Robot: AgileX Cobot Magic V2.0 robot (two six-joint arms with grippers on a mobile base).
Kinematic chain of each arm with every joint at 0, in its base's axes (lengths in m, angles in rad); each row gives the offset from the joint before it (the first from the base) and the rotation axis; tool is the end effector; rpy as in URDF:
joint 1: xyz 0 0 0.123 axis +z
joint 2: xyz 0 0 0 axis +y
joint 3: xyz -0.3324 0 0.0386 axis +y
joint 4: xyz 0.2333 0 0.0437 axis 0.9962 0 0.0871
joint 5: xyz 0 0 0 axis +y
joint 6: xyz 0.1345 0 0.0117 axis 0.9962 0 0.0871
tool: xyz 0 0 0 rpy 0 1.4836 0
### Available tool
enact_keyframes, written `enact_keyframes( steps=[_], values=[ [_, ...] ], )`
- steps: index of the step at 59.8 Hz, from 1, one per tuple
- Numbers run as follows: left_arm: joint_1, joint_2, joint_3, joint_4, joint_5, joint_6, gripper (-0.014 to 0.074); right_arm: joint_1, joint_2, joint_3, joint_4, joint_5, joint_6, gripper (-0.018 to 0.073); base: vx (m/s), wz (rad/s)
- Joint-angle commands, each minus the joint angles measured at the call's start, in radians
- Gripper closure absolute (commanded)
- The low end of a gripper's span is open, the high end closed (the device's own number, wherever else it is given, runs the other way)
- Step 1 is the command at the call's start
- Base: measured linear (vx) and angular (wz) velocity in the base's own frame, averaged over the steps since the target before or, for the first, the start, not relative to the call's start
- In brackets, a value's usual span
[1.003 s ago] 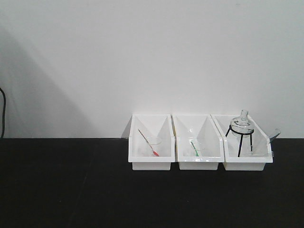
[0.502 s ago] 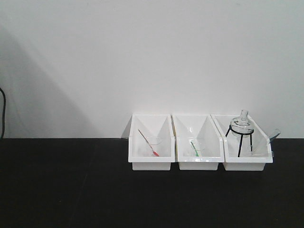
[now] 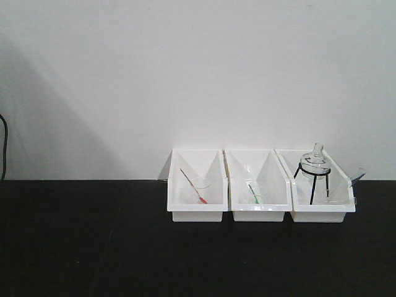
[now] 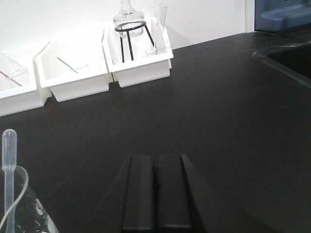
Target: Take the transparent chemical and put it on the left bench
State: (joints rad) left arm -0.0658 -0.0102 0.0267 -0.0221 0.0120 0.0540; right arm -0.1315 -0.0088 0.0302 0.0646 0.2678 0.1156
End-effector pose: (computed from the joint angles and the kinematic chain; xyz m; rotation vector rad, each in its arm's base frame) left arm 0.0359 -0.0024 0.2059 0.0741 1.5103 -0.0274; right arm 0.0337 -0.0021 0.1703 0.2609 1.7532 0.0487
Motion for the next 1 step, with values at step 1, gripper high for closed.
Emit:
enact_keyframes(
  steps=[1],
  values=[
    [-0.002, -0.019, 0.016, -0.001, -0.078, -0.008, 0.06, -0.001, -0.009, 0.008, 0.0, -0.077, 0.002, 0.0567, 0.0, 0.0]
  ],
)
